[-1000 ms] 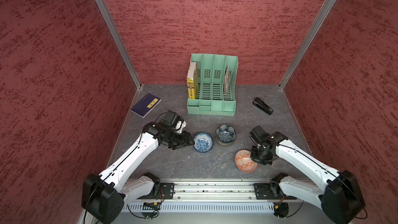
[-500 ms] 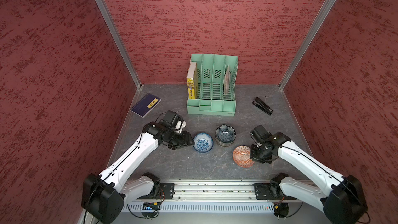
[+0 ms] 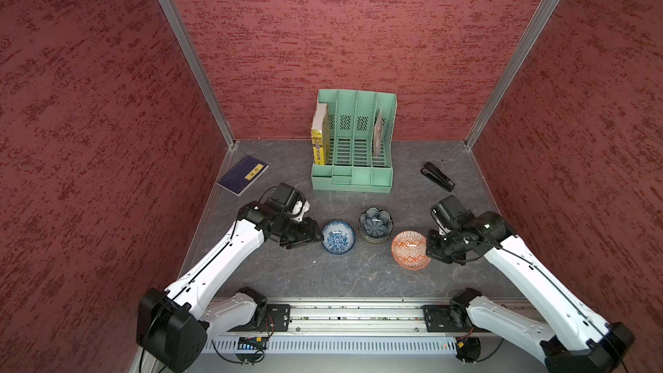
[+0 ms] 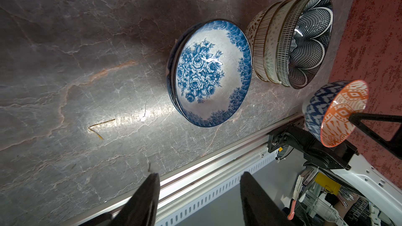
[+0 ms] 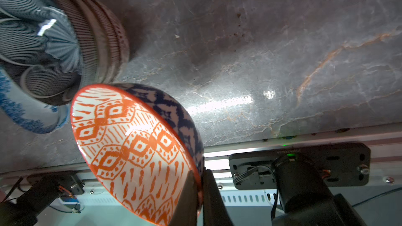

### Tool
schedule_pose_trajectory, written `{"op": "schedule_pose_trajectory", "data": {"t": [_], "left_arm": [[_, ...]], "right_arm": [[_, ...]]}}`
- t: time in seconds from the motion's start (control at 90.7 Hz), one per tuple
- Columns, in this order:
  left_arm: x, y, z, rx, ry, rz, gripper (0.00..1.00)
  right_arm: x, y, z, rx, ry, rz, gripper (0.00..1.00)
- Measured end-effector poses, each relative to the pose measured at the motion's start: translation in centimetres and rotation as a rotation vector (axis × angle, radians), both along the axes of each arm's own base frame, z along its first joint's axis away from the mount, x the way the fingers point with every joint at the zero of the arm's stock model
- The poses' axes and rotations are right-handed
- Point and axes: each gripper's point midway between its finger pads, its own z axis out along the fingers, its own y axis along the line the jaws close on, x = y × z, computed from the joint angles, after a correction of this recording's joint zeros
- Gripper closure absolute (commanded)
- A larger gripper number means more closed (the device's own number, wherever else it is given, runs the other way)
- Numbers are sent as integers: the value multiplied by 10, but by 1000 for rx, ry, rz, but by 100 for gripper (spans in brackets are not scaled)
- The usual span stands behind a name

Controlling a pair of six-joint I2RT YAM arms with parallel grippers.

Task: Stack the bowls
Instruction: Pick up the bowl from the center of the board.

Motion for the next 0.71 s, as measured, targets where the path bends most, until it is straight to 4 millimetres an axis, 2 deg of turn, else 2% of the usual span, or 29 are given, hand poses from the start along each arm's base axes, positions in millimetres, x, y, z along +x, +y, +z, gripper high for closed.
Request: {"op": "schedule_pose_trajectory", "data": {"t": [0.121, 0.264, 0.463, 0.705], "left_arm": [[9, -4, 17, -13, -24, -1, 38], [20, -11, 39, -33, -57, -3, 39], [30, -18, 61, -58, -75, -9, 39], [30, -23, 67, -65, -75, -23, 42]], "right_arm": [[7, 8, 26, 20, -31, 35, 100], [14, 23, 39, 29, -22, 91, 100], [26, 55, 42, 30, 3, 181, 100], [50, 117, 37, 52, 17, 303, 100]]}}
